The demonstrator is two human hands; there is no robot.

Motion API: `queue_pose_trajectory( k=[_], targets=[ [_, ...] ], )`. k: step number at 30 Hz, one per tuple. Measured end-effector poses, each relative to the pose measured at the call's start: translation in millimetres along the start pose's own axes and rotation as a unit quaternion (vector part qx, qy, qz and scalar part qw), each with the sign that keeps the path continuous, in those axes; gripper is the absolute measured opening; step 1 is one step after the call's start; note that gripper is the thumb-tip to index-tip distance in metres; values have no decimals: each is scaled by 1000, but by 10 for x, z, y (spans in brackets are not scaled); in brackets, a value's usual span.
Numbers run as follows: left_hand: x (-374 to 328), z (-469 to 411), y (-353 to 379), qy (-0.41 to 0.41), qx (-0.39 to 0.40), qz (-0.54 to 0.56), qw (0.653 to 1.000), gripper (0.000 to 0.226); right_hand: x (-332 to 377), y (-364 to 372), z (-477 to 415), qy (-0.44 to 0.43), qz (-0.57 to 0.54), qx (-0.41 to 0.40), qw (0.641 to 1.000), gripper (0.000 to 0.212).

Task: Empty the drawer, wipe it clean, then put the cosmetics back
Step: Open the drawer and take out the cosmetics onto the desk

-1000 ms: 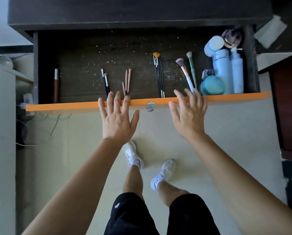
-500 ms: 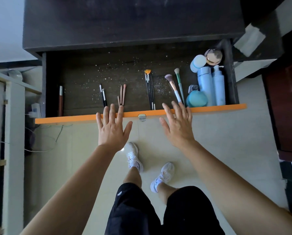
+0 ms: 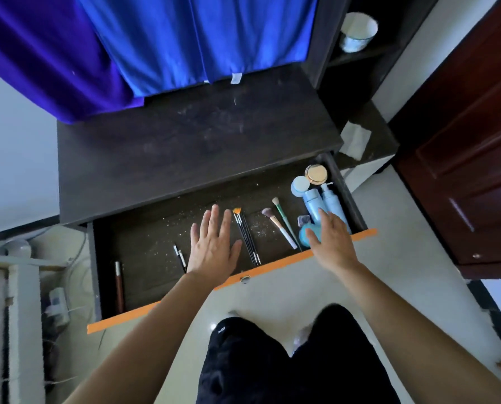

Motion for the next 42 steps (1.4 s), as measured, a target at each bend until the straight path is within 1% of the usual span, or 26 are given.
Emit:
queue_pose_trajectory(
  k=[3,8,10,13,15,17,20,22,26,29,34,39,40,42],
  targets=[
    [-196,-239,-38,23,15,5,1000,68,-112,-11,-74,20,-4,28,999,60],
    [-656,-566,163,22,61,23,998,69,-437,-43,-302,39,-26,72,996,61],
    [-874,-673,289,5,83,43,996,70,-577,-56,-472,36,-36,86,995,62],
    [-1194,-846,484,-41,106,79,990,70,-738,-52,-743,10,-40,107,993,62],
    [-1389,-992,606,-71,121,94,986,71,-800,-76,-944,-30,-27,110,993,61],
    [-1559,-1166,685,-96,125,104,982,73,-835,-115,-1194,-99,-9,99,990,63],
    [-1734,-1427,760,-133,114,117,978,76,-871,-115,-1629,-210,8,79,975,62],
    [-1820,-1586,812,-142,107,121,977,78,-887,-74,-1913,-263,49,88,960,63],
    [-1925,-1790,920,-116,105,113,981,79,-894,82,-2217,-332,158,112,923,70],
    [-1966,-1892,996,-81,102,107,986,77,-898,219,-2278,-343,200,96,913,74],
    [-1910,-2006,1112,-49,73,136,987,74,-870,214,-2269,-351,204,46,913,64],
    [-1796,-2039,1153,4,25,116,993,71,-833,179,-2264,-336,184,62,922,66],
    [-1780,-2043,1154,12,15,111,994,69,-830,183,-2278,-328,183,70,924,70],
    [-1720,-2042,1154,7,-9,113,994,64,-832,195,-2304,-315,184,79,928,85]
  ],
)
Point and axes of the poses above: each hand's wrist, its own z-axis away from the middle knuckle, its own y-axis out of the palm, x = y × z, the point moved 4 cm from there along -z, towards the middle knuckle, and after that the axes turned 10 degrees about -y, right-handed, at the moved point
